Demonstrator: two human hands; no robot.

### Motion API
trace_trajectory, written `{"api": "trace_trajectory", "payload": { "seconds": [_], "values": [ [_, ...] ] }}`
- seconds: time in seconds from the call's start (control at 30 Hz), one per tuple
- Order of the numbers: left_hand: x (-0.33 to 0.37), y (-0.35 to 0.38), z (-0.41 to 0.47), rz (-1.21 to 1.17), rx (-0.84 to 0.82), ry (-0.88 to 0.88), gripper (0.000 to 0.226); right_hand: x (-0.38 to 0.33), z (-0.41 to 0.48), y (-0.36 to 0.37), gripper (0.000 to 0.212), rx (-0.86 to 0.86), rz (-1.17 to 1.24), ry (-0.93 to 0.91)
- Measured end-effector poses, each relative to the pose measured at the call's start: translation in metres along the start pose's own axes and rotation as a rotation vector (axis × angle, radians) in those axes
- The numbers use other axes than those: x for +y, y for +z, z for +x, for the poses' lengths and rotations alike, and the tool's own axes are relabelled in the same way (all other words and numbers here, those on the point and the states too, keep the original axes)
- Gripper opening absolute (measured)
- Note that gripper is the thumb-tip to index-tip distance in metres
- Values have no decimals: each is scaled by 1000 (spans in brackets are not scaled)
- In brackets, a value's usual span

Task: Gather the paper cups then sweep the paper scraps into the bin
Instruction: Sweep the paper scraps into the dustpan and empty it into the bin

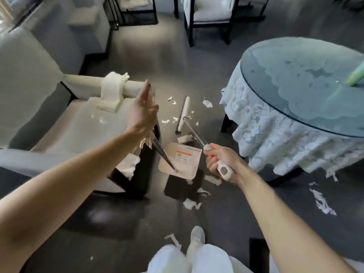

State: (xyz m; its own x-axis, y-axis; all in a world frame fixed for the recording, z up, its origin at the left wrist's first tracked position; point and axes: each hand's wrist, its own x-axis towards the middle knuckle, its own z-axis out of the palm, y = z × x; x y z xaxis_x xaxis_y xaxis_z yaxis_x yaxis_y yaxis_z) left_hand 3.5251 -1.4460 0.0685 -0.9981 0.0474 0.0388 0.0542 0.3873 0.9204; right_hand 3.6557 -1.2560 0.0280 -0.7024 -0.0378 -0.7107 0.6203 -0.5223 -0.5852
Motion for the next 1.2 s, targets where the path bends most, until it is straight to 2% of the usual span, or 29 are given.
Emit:
{"api": "trace_trajectory", "payload": {
  "seconds": [0.23, 0.57, 0.77, 0.83, 0.93, 1.0, 1.1, 1.2],
  "values": [
    [13, 47, 212, -35, 80, -4, 73, -173, 140, 31, 11, -17, -14, -9],
    [38, 124, 530, 67, -6, 97, 68, -386, 341, 71, 17, -10, -44, -73],
    [38, 177, 691, 123, 22, 50, 70, -530, 470, 62, 15, -58, -81, -57],
    [35, 199, 746, 148, 69, 25, 70, -582, 518, 53, 28, -79, -136, -54],
    [39, 232, 826, 199, 164, -44, 71, -659, 583, 35, 68, -77, -234, -24],
    [46, 249, 877, 229, 208, -76, 72, -711, 622, 27, 80, -107, -321, 2],
    [56, 262, 944, 275, 272, -117, 72, -785, 680, 32, 80, -134, -447, 20],
    [56, 267, 1002, 294, 329, -189, 73, -850, 741, 50, 66, -197, -499, 52]
  ]
}}
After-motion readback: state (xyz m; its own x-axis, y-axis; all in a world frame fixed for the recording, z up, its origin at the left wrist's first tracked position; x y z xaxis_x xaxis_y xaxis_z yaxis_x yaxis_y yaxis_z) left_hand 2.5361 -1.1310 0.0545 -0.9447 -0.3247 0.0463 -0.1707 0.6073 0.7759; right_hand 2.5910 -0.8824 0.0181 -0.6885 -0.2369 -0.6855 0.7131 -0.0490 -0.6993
